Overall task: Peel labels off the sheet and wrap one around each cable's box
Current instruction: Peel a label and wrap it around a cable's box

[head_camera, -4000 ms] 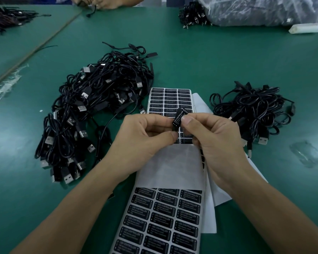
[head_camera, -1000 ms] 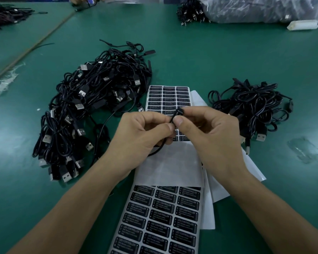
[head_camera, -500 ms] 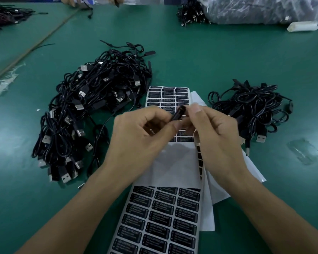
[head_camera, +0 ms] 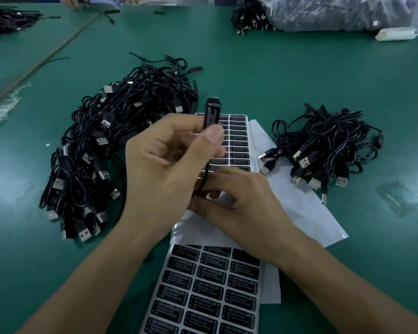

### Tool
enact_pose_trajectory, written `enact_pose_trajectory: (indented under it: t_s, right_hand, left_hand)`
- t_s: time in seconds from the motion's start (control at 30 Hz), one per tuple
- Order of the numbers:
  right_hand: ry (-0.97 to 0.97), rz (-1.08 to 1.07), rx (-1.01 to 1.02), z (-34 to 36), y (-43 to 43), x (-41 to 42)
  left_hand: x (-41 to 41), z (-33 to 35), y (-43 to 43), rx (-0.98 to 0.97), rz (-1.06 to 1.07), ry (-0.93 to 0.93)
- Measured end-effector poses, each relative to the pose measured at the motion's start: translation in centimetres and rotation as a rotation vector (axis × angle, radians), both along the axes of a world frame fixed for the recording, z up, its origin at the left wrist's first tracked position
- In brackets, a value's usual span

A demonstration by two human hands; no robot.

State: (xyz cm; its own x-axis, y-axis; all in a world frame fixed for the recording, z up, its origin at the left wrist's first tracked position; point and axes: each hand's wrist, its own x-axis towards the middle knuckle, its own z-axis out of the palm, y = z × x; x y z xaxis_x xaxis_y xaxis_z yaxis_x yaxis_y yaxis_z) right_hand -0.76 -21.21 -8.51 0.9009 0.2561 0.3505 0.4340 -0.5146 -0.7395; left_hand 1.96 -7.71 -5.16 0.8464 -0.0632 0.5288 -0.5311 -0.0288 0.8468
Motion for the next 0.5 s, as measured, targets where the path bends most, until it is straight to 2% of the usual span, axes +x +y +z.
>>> enact_pose_trajectory:
  t_s: [0.13,0.23,0.4,0.5]
  right_hand:
    - [0.05,-0.02,0.195,0.7,-0.2,-0.2]
    - [-0.005,-0.181,0.348,1.7,-1.4,0.1]
    - [-0.295,-0.619,0.222,4.0,-6.2,1.4]
    - [-0.268,-0.837,0.093,4.5,-9.4,2.0]
  left_hand:
    - [0.3,0.2,0.3,-0.04,0.05,0.082]
    - [0.7,0.0,0.6,-0.043,0.135,0.09]
    - [1.9,-0.9,1.6,0.139,0.301,0.106]
    - [2.3,-1.8,2.3,0.389,0.345,0.172]
